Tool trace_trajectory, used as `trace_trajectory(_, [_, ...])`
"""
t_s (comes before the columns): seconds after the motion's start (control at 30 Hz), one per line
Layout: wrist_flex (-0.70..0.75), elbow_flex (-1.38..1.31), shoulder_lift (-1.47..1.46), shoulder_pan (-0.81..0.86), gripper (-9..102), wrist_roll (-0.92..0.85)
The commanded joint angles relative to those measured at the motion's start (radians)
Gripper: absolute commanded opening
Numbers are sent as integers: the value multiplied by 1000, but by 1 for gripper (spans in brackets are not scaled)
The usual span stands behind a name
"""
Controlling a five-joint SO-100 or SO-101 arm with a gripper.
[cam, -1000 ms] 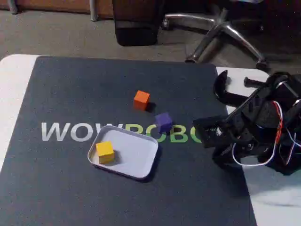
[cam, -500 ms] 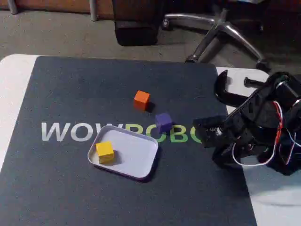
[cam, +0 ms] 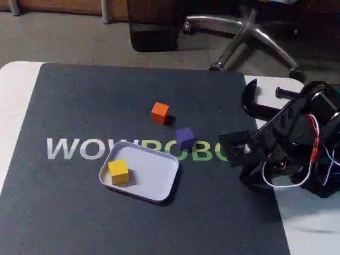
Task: Move blocks one by one until all three blocks are in the tray.
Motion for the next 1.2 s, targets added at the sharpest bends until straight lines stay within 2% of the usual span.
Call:
trace_trajectory(0.0, [2,-6,-2,5,-6,-2])
trace_trajectory(0.67, [2,-6,-2,18,-6,-3])
trace_trajectory(0.73, [5,-6,-2,44,-6,-64])
trace_trajectory(0.8, [18,-6,-2,95,-8,-176])
trace_trajectory(0.9, [-2,-6,-2,282,-8,-325])
trace_trajectory(1.03, [-101,-6,-3,517,-8,-442])
trace_trajectory(1.17, [-198,-31,-2,675,-8,-528])
